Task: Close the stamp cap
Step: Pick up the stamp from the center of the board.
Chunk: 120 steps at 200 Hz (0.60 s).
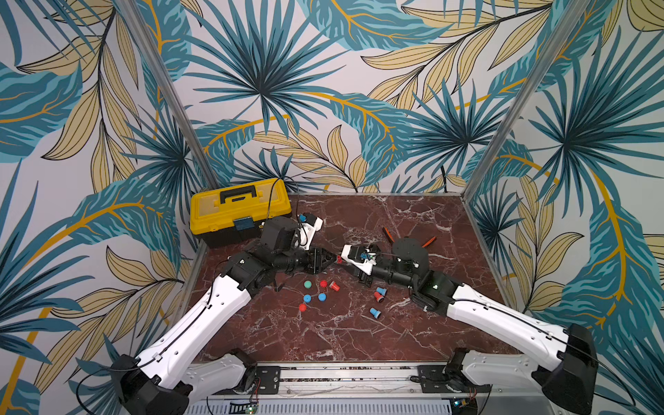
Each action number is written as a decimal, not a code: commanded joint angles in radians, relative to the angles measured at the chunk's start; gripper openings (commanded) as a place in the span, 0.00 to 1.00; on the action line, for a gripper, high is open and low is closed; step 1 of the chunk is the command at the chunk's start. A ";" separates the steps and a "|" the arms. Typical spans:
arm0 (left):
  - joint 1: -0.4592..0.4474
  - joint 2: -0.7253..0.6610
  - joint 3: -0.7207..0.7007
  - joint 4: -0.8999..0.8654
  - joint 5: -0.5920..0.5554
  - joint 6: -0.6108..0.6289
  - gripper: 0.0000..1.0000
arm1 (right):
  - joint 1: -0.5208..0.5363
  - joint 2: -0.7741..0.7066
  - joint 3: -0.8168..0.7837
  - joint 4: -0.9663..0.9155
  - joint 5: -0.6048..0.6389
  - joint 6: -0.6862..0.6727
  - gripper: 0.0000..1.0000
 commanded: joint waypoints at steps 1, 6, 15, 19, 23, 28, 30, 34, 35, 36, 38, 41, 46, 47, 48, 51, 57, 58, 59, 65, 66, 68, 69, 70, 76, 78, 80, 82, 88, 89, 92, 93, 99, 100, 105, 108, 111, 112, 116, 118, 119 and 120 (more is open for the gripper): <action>0.014 -0.032 0.078 -0.013 0.127 0.022 0.18 | 0.004 -0.067 -0.050 0.146 -0.004 0.031 0.46; 0.018 -0.033 0.092 -0.013 0.151 0.019 0.17 | 0.003 -0.080 -0.055 0.164 -0.011 0.037 0.46; 0.024 -0.036 0.115 -0.012 0.192 0.016 0.16 | 0.002 -0.099 -0.062 0.194 -0.031 0.052 0.47; 0.025 -0.036 0.127 -0.011 0.212 0.016 0.16 | 0.004 -0.107 -0.064 0.206 -0.042 0.058 0.47; 0.026 -0.037 0.136 -0.010 0.228 0.016 0.15 | 0.003 -0.113 -0.066 0.217 -0.052 0.065 0.47; 0.026 -0.040 0.149 -0.009 0.249 0.016 0.15 | 0.003 -0.121 -0.068 0.234 -0.063 0.073 0.47; 0.026 -0.041 0.153 -0.008 0.258 0.016 0.15 | 0.003 -0.123 -0.069 0.241 -0.067 0.075 0.47; 0.027 -0.042 0.162 -0.006 0.276 0.014 0.15 | 0.003 -0.127 -0.071 0.255 -0.076 0.081 0.47; 0.026 -0.044 0.164 -0.005 0.280 0.014 0.15 | 0.004 -0.128 -0.071 0.259 -0.079 0.083 0.47; 0.027 -0.044 0.166 -0.004 0.284 0.014 0.15 | 0.004 -0.131 -0.071 0.263 -0.082 0.085 0.47; 0.027 -0.044 0.170 -0.003 0.292 0.014 0.15 | 0.003 -0.131 -0.070 0.268 -0.085 0.088 0.47; 0.027 -0.048 0.176 -0.002 0.302 0.013 0.15 | 0.003 -0.135 -0.071 0.277 -0.092 0.093 0.47; 0.027 -0.052 0.187 0.000 0.315 0.011 0.15 | 0.003 -0.139 -0.071 0.292 -0.102 0.100 0.47; 0.027 -0.053 0.190 0.000 0.318 0.010 0.14 | 0.003 -0.141 -0.071 0.296 -0.106 0.101 0.47; 0.027 -0.054 0.192 0.001 0.320 0.010 0.15 | 0.003 -0.141 -0.071 0.300 -0.108 0.102 0.47; 0.026 -0.057 0.197 0.002 0.327 0.009 0.14 | 0.003 -0.143 -0.071 0.309 -0.113 0.105 0.47; 0.029 -0.064 0.207 0.005 0.337 0.004 0.14 | 0.004 -0.147 -0.073 0.331 -0.127 0.112 0.46; 0.029 -0.066 0.208 0.005 0.339 0.003 0.14 | 0.004 -0.147 -0.073 0.334 -0.128 0.114 0.46; 0.029 -0.067 0.209 0.005 0.342 0.002 0.14 | 0.004 -0.149 -0.073 0.338 -0.131 0.115 0.46; 0.030 -0.073 0.220 0.011 0.353 -0.004 0.14 | 0.003 -0.150 -0.074 0.360 -0.148 0.117 0.46; 0.030 -0.074 0.220 0.011 0.354 -0.005 0.14 | 0.003 -0.150 -0.074 0.362 -0.151 0.118 0.46; 0.030 -0.075 0.223 0.013 0.357 -0.007 0.14 | 0.004 -0.152 -0.074 0.370 -0.156 0.117 0.46; 0.030 -0.076 0.224 0.014 0.358 -0.009 0.14 | 0.004 -0.152 -0.074 0.374 -0.158 0.118 0.46; 0.030 -0.077 0.226 0.015 0.360 -0.010 0.14 | 0.004 -0.152 -0.074 0.378 -0.160 0.117 0.46; 0.030 -0.083 0.232 0.023 0.373 -0.020 0.14 | 0.003 -0.152 -0.076 0.399 -0.173 0.120 0.46; 0.030 -0.085 0.233 0.027 0.376 -0.023 0.14 | 0.004 -0.151 -0.075 0.406 -0.175 0.122 0.46; 0.029 -0.085 0.234 0.030 0.381 -0.027 0.14 | 0.003 -0.150 -0.074 0.412 -0.178 0.124 0.46; 0.030 -0.087 0.236 0.034 0.387 -0.030 0.14 | 0.003 -0.150 -0.074 0.420 -0.179 0.127 0.46; 0.030 -0.091 0.238 0.050 0.402 -0.045 0.14 | 0.005 -0.147 -0.072 0.438 -0.184 0.132 0.45; 0.030 -0.091 0.238 0.054 0.405 -0.048 0.14 | 0.004 -0.147 -0.072 0.441 -0.184 0.134 0.45; 0.030 -0.093 0.236 0.066 0.415 -0.057 0.14 | 0.003 -0.144 -0.070 0.449 -0.188 0.136 0.45; 0.030 -0.094 0.234 0.070 0.417 -0.061 0.14 | 0.003 -0.143 -0.070 0.451 -0.189 0.136 0.45; 0.030 -0.099 0.226 0.107 0.439 -0.087 0.14 | 0.005 -0.137 -0.065 0.466 -0.200 0.135 0.45; 0.030 -0.101 0.224 0.115 0.443 -0.091 0.14 | 0.004 -0.136 -0.064 0.468 -0.203 0.135 0.45; 0.030 -0.106 0.211 0.158 0.459 -0.120 0.14 | 0.003 -0.131 -0.061 0.479 -0.215 0.136 0.44; 0.030 -0.109 0.200 0.188 0.466 -0.138 0.14 | 0.004 -0.126 -0.058 0.486 -0.224 0.135 0.44; 0.031 -0.115 0.187 0.221 0.473 -0.160 0.14 | 0.004 -0.123 -0.055 0.494 -0.233 0.135 0.44; 0.032 -0.117 0.182 0.227 0.474 -0.167 0.14 | 0.003 -0.122 -0.054 0.497 -0.236 0.135 0.43; 0.032 -0.123 0.167 0.276 0.477 -0.197 0.14 | 0.004 -0.115 -0.049 0.506 -0.250 0.138 0.43; 0.032 -0.124 0.159 0.293 0.477 -0.211 0.14 | 0.004 -0.112 -0.048 0.512 -0.256 0.140 0.43; 0.032 -0.126 0.156 0.303 0.477 -0.219 0.14 | 0.004 -0.110 -0.046 0.515 -0.261 0.141 0.43; 0.032 -0.127 0.152 0.311 0.477 -0.224 0.14 | 0.004 -0.108 -0.045 0.516 -0.263 0.141 0.43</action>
